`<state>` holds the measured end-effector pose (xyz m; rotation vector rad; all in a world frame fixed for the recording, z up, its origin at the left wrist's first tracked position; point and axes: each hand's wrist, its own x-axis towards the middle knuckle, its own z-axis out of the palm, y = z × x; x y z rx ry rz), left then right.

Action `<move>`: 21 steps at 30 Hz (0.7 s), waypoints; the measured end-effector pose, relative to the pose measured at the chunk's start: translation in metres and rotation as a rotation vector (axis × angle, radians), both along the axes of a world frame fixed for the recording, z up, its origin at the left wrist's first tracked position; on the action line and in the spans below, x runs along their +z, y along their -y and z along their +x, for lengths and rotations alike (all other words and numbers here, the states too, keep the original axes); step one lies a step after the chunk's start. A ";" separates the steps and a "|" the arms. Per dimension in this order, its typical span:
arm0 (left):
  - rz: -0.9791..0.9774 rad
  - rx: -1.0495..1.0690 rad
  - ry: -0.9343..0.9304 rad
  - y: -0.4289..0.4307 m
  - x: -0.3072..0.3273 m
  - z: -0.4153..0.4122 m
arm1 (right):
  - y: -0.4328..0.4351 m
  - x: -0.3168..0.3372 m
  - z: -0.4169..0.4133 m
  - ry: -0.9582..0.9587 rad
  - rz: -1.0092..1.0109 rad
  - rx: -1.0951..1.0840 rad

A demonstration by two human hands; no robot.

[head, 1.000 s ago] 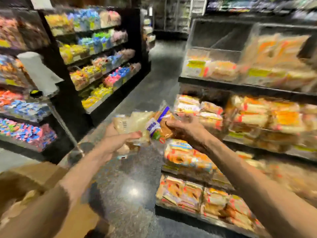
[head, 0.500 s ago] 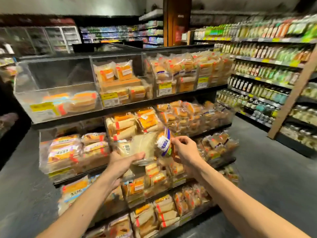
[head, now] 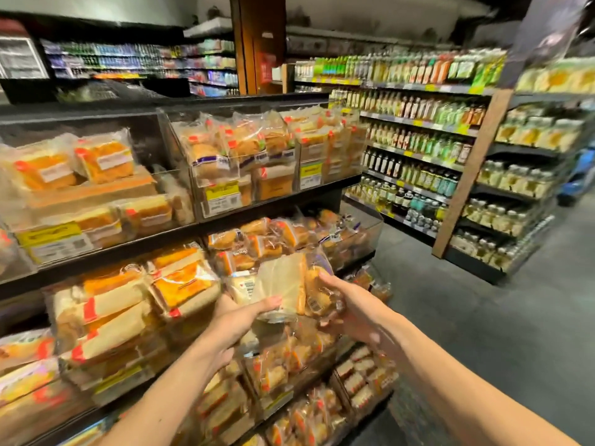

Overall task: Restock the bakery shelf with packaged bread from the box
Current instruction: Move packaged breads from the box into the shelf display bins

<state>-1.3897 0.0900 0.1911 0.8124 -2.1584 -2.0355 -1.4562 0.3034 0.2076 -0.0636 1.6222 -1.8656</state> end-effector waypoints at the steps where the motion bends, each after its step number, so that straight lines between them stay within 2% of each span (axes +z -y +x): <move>1: 0.013 -0.018 0.005 -0.004 0.003 -0.016 | -0.005 -0.003 -0.019 -0.001 0.025 -0.007; 10: 0.043 -0.080 0.013 -0.023 0.005 -0.135 | -0.057 0.002 -0.157 -0.115 0.164 -0.161; 16: 0.028 -0.045 -0.013 -0.029 -0.004 -0.192 | -0.092 -0.003 -0.271 -0.414 0.428 -0.159; 21: 0.015 0.092 0.000 -0.055 -0.006 -0.231 | -0.082 -0.014 -0.368 -0.759 0.631 0.088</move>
